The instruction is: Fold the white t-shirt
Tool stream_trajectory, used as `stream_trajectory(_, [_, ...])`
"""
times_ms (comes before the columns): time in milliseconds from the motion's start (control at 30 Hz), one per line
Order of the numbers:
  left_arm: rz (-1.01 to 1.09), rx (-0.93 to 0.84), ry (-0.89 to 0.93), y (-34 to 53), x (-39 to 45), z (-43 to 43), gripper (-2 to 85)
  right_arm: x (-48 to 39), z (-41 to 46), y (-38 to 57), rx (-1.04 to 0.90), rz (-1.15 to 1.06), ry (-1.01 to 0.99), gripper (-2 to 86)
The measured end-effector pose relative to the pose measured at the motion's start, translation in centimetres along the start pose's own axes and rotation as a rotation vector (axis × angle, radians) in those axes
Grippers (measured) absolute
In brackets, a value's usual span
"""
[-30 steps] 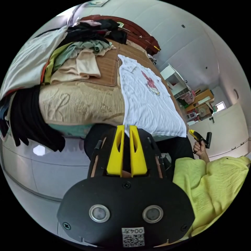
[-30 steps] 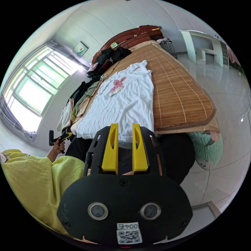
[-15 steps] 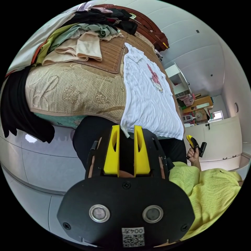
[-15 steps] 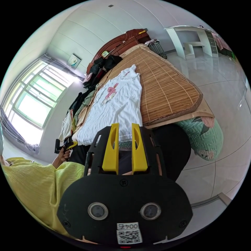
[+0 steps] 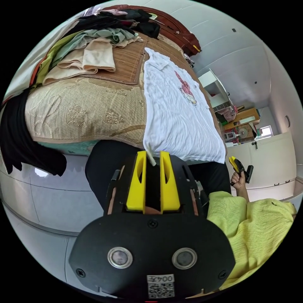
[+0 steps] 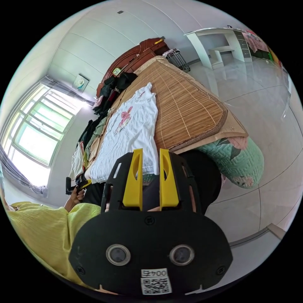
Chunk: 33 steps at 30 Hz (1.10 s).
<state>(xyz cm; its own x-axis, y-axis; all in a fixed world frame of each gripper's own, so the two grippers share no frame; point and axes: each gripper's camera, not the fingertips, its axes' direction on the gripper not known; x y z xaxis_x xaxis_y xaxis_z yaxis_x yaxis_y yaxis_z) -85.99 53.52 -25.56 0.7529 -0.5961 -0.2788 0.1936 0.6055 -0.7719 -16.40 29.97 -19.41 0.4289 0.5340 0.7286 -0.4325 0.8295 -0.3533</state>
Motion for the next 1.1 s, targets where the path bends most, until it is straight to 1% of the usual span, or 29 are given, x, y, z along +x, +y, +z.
stream_trajectory(233, [0.004,-0.037,-0.023,-0.5,0.8,0.9,4.7,-1.2,2.9,-0.1,-0.100,-0.011,-0.006,10.2])
stream_trajectory(400, [0.015,-0.018,-0.040,0.2,1.6,1.0,2.3,-4.0,4.7,-0.3,-0.154,-0.059,0.061,10.3])
stream_trajectory(500, [0.018,-0.009,-0.029,0.5,1.7,1.0,1.8,-7.1,5.0,0.3,-0.147,-0.129,0.213,9.0])
stream_trajectory(567, [0.018,-0.010,-0.028,0.6,1.8,1.2,1.6,-10.4,5.8,1.4,-0.159,-0.245,0.362,8.2])
stream_trajectory(667, [0.017,-0.013,-0.029,0.6,2.1,1.7,1.4,-14.2,7.9,3.0,-0.201,-0.370,0.499,8.3])
stream_trajectory(833, [0.011,-0.017,-0.027,0.9,2.4,2.1,1.3,-18.4,12.1,4.7,-0.238,-0.486,0.649,10.4])
stream_trajectory(933, [0.008,-0.016,-0.025,1.1,2.5,2.2,1.3,-19.9,14.8,5.3,-0.276,-0.523,0.784,10.3])
stream_trajectory(1000, [0.008,-0.016,-0.023,1.2,2.7,2.4,1.2,-20.5,15.5,5.4,-0.276,-0.533,0.826,8.5])
stream_trajectory(1100, [0.003,-0.016,-0.019,1.4,2.8,2.5,1.1,-21.6,15.6,5.6,-0.271,-0.564,0.810,1.6])
